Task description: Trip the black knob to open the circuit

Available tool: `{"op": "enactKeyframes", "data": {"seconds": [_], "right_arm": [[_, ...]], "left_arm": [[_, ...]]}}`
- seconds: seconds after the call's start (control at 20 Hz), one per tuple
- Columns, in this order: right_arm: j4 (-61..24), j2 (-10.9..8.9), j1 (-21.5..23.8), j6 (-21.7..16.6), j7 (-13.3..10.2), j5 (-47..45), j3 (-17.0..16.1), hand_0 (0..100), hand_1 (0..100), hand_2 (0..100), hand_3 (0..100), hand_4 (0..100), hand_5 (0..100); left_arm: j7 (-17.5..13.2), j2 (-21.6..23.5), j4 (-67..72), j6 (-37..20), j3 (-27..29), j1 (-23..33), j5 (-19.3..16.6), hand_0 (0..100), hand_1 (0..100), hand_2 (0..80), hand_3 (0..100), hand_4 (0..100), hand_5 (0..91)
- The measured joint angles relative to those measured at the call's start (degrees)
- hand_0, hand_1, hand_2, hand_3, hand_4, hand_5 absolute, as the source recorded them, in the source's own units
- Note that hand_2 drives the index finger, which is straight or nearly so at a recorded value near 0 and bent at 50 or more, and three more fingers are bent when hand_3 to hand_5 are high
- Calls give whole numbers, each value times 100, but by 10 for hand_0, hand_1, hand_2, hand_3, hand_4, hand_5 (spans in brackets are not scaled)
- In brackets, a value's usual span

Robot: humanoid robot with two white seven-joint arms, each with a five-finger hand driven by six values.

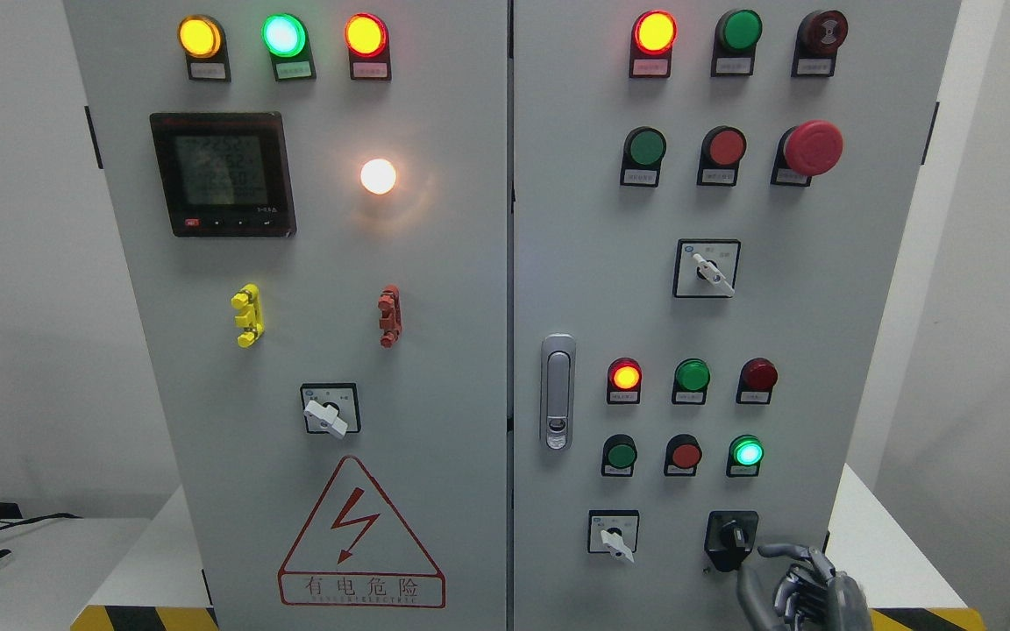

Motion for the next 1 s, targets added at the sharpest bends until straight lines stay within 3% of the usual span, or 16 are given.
{"op": "enactKeyframes", "data": {"seconds": [0.15,0.2,0.25,0.3,0.4,0.45,0.55,0.6,0.7,1.0], "right_arm": [[-2,-28,120,-427,-32,-34,-44,475,575,411,838,844,915],[-5,-36,173,-576,23,-44,-55,454,468,393,782,757,860],[-13,-44,257,-739,174,-51,-68,400,374,340,661,623,708],[-19,-49,348,-883,312,-59,-77,372,368,329,645,614,700],[-45,-60,485,-1171,545,-69,-99,302,273,165,391,378,428],[-68,-65,550,-1251,627,-74,-109,292,249,144,368,352,393],[-126,-73,730,-1352,754,-103,-126,244,105,0,165,145,201],[-166,-86,822,-1376,840,-149,-130,234,90,0,162,138,192],[-279,-137,1019,-1401,1021,-337,-142,158,2,0,11,0,45],[-710,-332,1642,-1391,1308,-737,-186,0,0,0,0,0,6]], "left_arm": [[0,0,0,0,0,0,0,120,389,0,0,0,0],[0,0,0,0,0,0,0,120,389,0,0,0,0],[0,0,0,0,0,0,0,120,389,0,0,0,0],[0,0,0,0,0,0,0,120,389,0,0,0,0],[0,0,0,0,0,0,0,120,389,0,0,0,0],[0,-1,0,0,0,0,0,120,389,0,0,0,0],[0,-1,0,0,0,0,0,120,389,0,0,0,0],[0,-1,0,0,0,0,0,120,389,0,0,0,0],[0,-1,0,0,0,0,0,120,389,0,0,0,0],[0,0,0,0,0,0,0,120,389,0,0,0,0]]}}
